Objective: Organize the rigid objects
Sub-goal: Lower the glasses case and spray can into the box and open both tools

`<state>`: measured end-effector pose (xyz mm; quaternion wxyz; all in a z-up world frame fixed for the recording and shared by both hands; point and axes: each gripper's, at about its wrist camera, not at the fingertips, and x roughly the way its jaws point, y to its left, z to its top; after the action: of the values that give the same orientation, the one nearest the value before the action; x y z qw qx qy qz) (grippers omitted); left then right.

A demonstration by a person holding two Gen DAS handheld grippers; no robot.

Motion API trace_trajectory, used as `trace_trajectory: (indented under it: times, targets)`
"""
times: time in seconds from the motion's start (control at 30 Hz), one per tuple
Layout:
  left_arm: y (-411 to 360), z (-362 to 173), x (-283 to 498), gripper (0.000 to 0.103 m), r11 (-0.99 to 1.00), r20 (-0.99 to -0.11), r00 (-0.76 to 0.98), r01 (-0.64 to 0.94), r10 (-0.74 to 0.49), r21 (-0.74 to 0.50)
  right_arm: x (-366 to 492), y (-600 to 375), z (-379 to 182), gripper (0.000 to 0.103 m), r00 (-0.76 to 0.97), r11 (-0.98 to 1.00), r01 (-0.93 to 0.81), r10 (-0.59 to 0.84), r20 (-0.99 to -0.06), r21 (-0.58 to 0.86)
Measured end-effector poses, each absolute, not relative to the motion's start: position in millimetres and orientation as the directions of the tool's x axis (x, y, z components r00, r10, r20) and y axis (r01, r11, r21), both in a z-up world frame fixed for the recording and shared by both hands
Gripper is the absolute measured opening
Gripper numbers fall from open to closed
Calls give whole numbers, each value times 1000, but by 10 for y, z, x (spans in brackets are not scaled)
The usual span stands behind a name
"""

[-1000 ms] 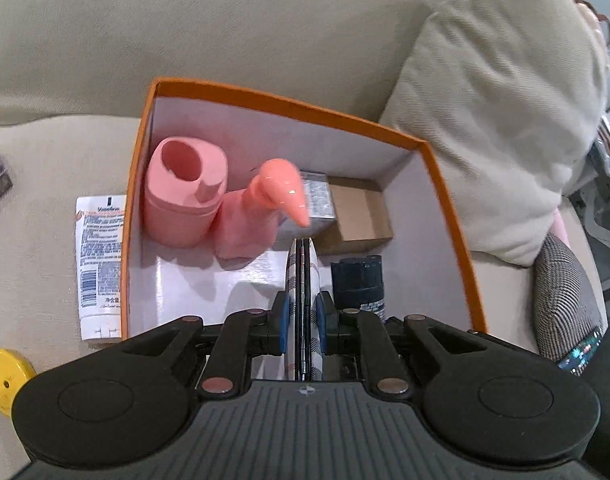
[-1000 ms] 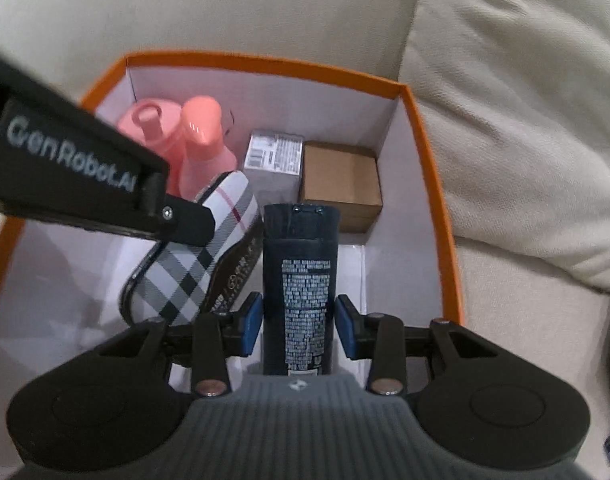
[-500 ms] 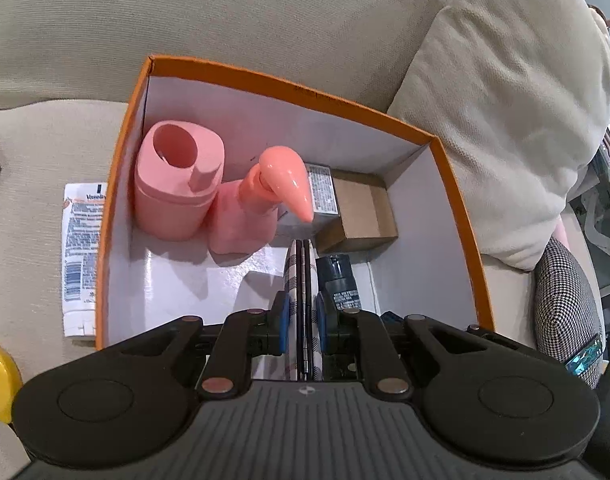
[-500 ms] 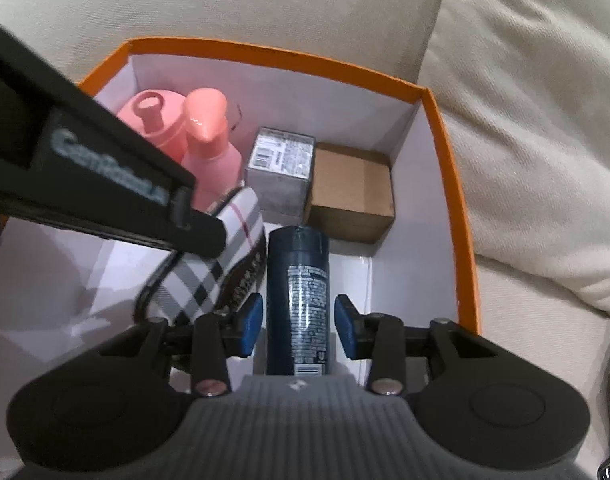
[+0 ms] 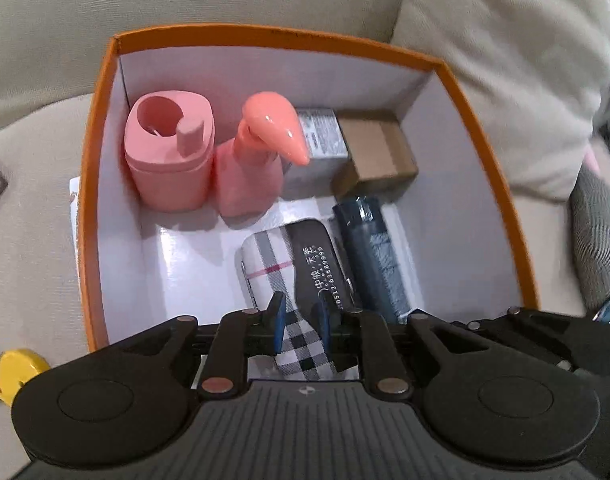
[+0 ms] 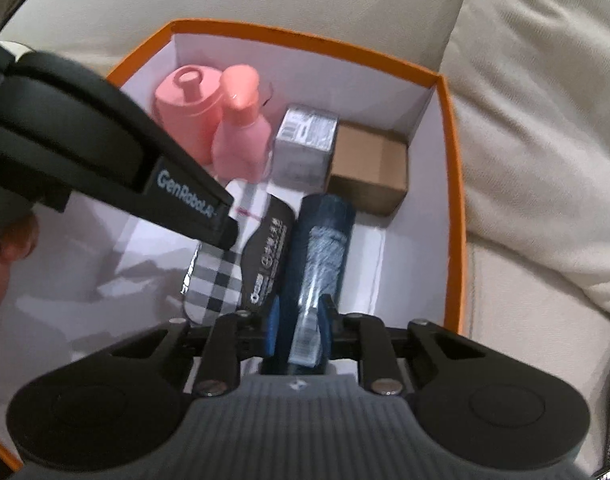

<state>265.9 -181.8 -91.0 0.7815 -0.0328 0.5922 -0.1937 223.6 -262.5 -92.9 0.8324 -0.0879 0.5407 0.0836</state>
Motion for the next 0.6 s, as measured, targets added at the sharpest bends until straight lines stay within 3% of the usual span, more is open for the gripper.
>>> trace_trajectory:
  times: [0.13, 0.23, 0.4, 0.5, 0.6]
  targets:
    - [-1901, -933, 2640, 34, 892, -930, 167, 380, -327, -246, 2239, -2642, -965, 19, 353, 955, -293, 72, -933, -37]
    - [-1977, -963, 2604, 34, 867, -949, 140, 460, -284, -192, 2239, -2604, -991, 19, 336, 938, -341, 60, -940, -62]
    - [-2036, -1083, 2626, 34, 869, -960, 102, 458, -261, -187, 2297, -2520, -1059, 19, 345, 918, -378, 16, -938, -123]
    - [-2052, -1138, 2646, 29, 870, -957, 107, 452, -271, -197, 2305, -2508, -1090, 22, 351, 911, -384, -9, -936, -152]
    - [-2043, -1161, 2676, 17, 859, -944, 120, 463, -306, -219, 2295, -2504, -1101, 22, 366, 916, -359, -39, -930, -179]
